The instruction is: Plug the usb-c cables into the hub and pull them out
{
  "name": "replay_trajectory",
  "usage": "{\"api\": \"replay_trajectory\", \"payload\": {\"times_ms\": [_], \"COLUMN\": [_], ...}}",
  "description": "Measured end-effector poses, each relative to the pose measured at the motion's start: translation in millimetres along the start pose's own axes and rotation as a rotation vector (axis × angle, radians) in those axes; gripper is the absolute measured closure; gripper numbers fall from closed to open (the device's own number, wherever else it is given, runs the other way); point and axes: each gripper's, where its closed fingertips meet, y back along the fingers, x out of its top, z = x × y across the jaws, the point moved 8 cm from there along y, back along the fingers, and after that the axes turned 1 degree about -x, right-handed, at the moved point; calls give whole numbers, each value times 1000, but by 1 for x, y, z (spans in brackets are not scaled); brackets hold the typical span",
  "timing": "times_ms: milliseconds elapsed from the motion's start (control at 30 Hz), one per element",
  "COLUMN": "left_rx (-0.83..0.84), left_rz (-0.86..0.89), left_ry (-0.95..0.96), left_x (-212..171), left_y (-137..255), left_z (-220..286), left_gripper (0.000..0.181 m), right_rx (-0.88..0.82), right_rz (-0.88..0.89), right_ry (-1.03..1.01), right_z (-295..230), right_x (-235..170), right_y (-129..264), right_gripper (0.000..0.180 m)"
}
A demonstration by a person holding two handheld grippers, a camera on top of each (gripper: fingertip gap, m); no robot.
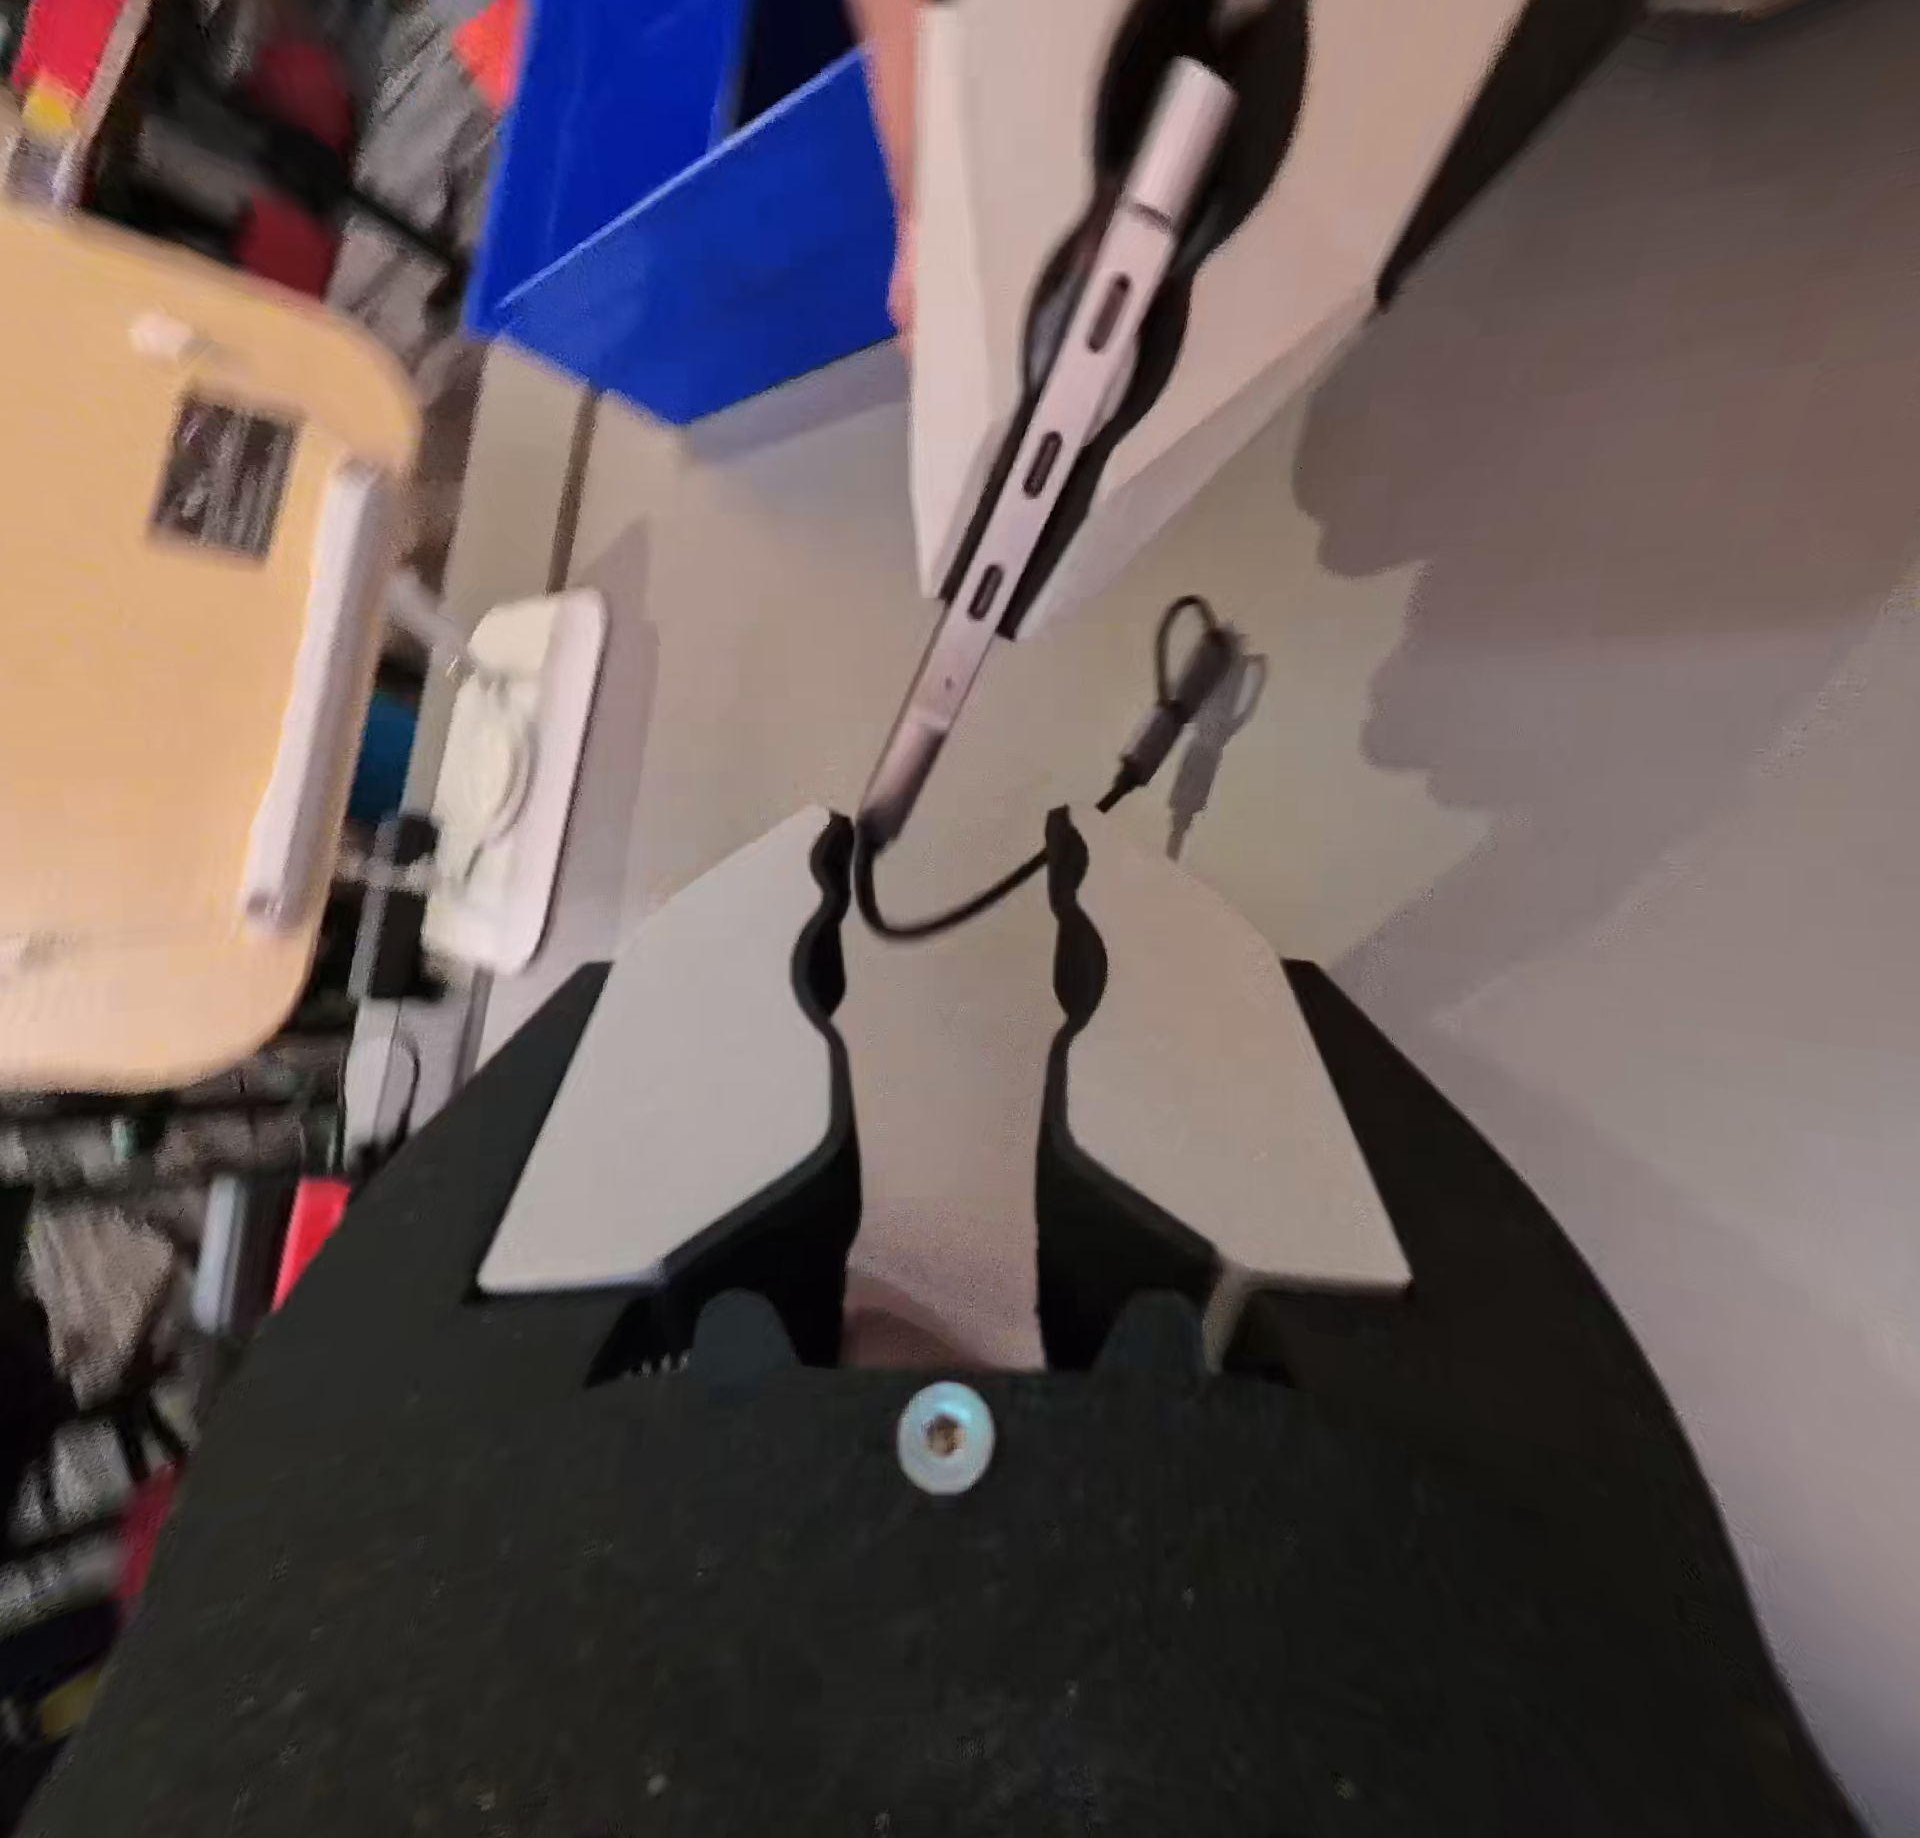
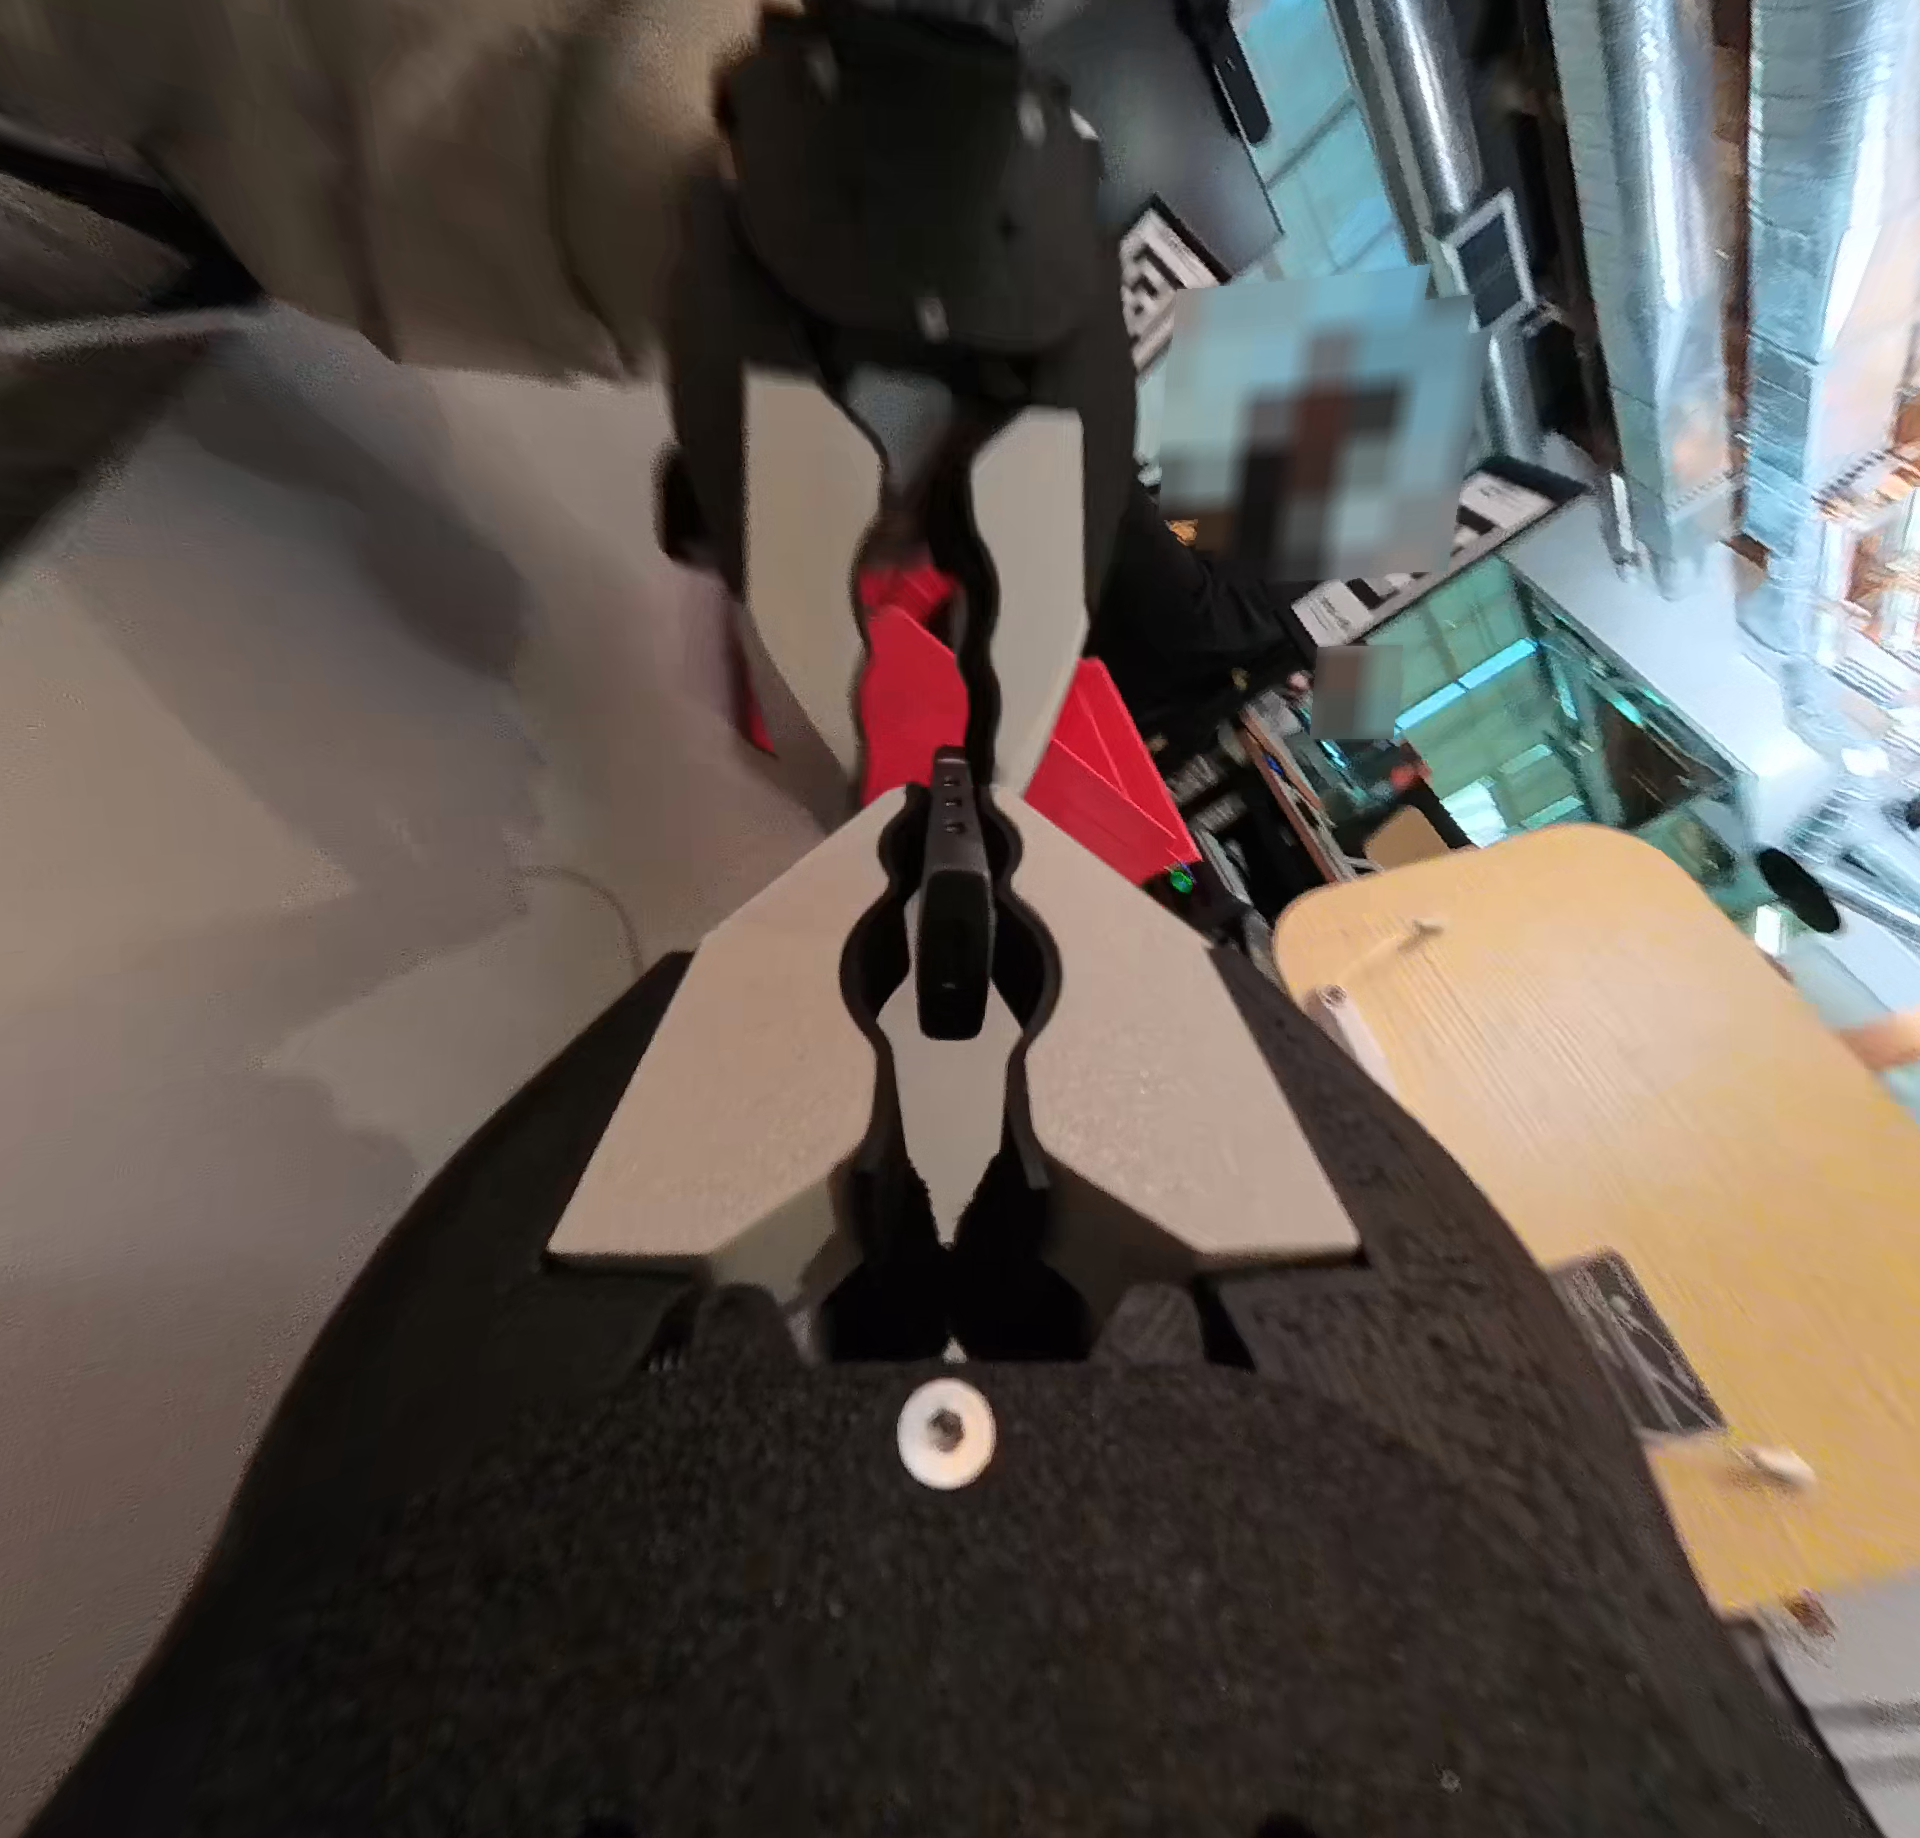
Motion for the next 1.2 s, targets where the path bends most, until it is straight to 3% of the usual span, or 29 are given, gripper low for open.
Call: {"api": "replay_trajectory", "payload": {"times_ms": [167, 267, 367, 567, 633, 800, 1033, 1200], "left_rx": [348, 383, 410, 510, 511, 407, 442, 455], "left_rz": [39, 158, 129, 96, 81, 103, 105, 30], "left_ry": [579, 1010, 1203, 1313, 1366, 1516, 1438, 1334], "left_x": [-11, -16, -29, -73, -92, -108, -119, -122], "left_y": [50, 66, 59, 63, 63, 60, 69, 87], "left_z": [-19, 13, 59, 115, 122, 121, 105, 66], "left_gripper": [154, 155, 155, 155, 155, 145, 144, 143], "right_rx": [-182, -286, -317, -141, -95, -56, -48, -65], "right_rz": [-71, 8, 39, -2, -55, -8, -2, -3], "right_ry": [102, 39, 23, 23, 155, 149, 99, 100], "right_z": [47, 93, 114, 45, 30, 19, 21, 22], "right_x": [-43, -53, -68, -123, -121, -111, -111, -111], "right_y": [-36, -63, -89, -102, -102, -96, -99, -97], "right_gripper": [171, 171, 171, 171, 171, 171, 171, 171]}}
